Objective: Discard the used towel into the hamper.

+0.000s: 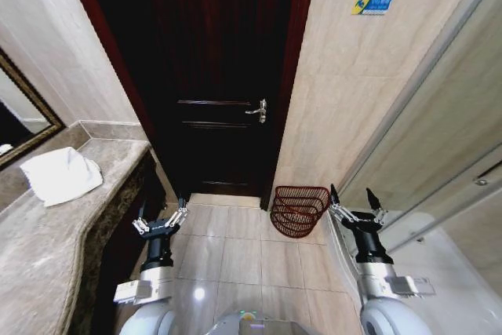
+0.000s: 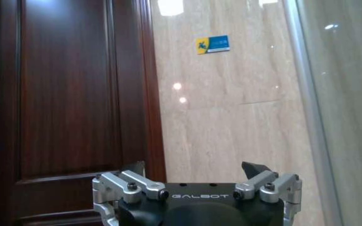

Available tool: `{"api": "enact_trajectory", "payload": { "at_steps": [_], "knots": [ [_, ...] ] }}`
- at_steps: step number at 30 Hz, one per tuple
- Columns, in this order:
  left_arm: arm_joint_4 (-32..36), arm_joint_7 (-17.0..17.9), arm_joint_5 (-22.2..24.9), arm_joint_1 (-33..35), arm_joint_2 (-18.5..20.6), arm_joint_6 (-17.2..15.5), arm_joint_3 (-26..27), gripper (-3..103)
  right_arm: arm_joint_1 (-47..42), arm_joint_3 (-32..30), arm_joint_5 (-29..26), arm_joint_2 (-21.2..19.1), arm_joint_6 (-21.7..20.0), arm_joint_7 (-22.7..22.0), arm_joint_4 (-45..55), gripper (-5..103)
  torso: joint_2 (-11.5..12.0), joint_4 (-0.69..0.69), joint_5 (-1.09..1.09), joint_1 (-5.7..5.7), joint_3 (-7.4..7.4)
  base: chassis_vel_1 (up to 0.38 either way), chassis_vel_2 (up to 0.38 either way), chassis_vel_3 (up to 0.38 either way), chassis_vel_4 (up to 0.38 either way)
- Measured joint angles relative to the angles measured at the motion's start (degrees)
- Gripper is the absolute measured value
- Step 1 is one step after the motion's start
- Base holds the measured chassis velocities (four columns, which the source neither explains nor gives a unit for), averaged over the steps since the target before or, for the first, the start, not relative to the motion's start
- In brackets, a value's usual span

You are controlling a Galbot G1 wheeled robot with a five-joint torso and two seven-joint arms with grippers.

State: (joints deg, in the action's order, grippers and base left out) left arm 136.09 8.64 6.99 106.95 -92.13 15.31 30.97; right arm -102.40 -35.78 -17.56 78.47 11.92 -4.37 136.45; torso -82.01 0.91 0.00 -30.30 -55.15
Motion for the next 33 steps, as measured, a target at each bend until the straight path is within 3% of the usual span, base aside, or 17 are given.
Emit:
{"api": "enact_trajectory", "payload": {
  "at_steps": [14,33],
  "knots": [
    [0.8,2.1,-0.5,0.1,0.0,0.0,0.1,97,0.3,0.6,-0.2,0.2,0.1,-0.1,0.3,100,0.0,-0.01,0.00,-0.02,0.00,0.063,0.064,0.066,0.056],
    [1.3,2.3,-0.6,0.3,0.0,0.0,0.1,97,0.8,0.6,-0.2,0.0,0.6,-1.2,-0.1,100,0.0,0.00,0.00,-0.02,-0.01,0.123,0.112,0.121,0.120]
  ]
}}
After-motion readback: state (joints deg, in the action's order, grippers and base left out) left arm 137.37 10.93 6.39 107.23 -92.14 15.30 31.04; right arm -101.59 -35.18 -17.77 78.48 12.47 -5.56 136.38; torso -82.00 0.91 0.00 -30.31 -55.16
